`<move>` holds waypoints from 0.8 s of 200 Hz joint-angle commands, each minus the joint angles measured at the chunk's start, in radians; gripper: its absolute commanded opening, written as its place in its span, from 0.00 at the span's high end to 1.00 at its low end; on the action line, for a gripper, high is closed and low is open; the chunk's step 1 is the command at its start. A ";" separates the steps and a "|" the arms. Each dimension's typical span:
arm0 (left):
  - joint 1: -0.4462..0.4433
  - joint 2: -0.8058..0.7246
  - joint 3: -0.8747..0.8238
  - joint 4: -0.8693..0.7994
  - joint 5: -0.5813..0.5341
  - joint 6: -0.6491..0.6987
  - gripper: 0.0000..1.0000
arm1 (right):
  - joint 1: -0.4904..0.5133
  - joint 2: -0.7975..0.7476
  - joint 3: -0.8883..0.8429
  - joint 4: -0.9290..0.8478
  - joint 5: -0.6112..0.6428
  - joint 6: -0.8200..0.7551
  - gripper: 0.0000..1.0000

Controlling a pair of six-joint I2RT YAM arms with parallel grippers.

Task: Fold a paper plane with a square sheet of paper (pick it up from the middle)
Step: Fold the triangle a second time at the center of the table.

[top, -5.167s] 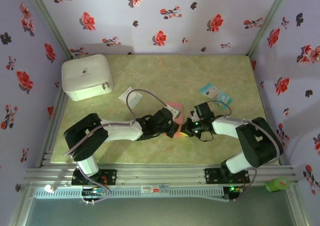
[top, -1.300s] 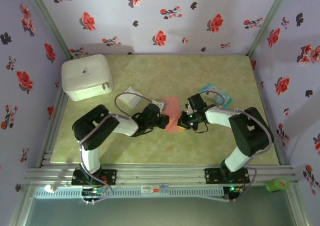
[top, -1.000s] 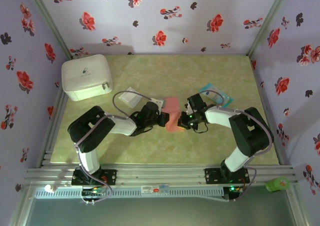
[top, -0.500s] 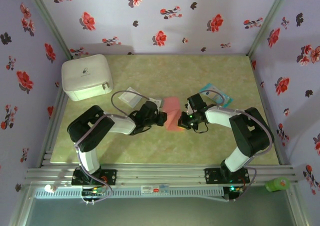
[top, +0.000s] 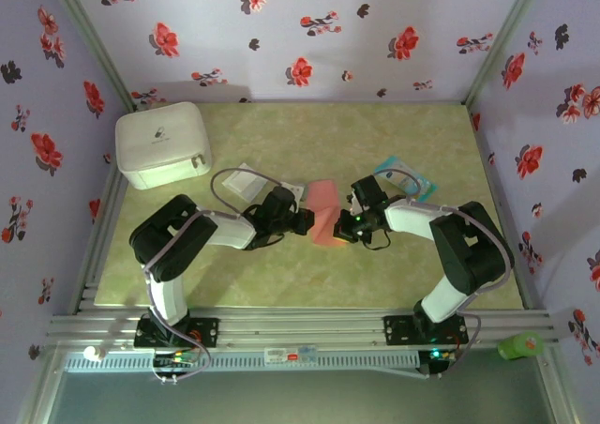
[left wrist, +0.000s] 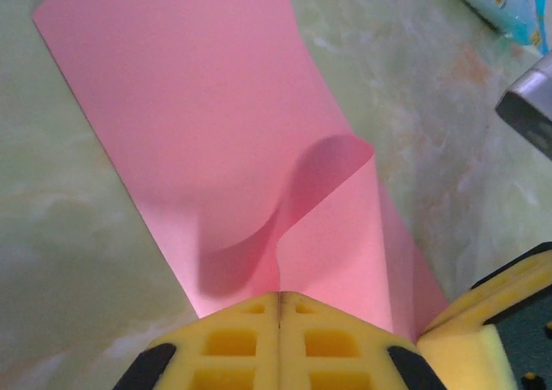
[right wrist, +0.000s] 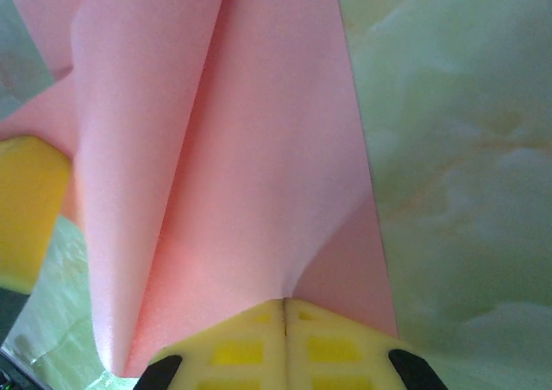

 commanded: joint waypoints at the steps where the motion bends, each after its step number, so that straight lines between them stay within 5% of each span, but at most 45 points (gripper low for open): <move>1: 0.010 0.028 0.034 -0.020 0.026 0.017 0.98 | 0.003 0.008 -0.014 -0.087 0.049 -0.016 1.00; 160: 0.015 0.052 0.054 -0.063 0.032 0.018 0.97 | 0.003 -0.006 -0.019 -0.092 0.051 -0.019 1.00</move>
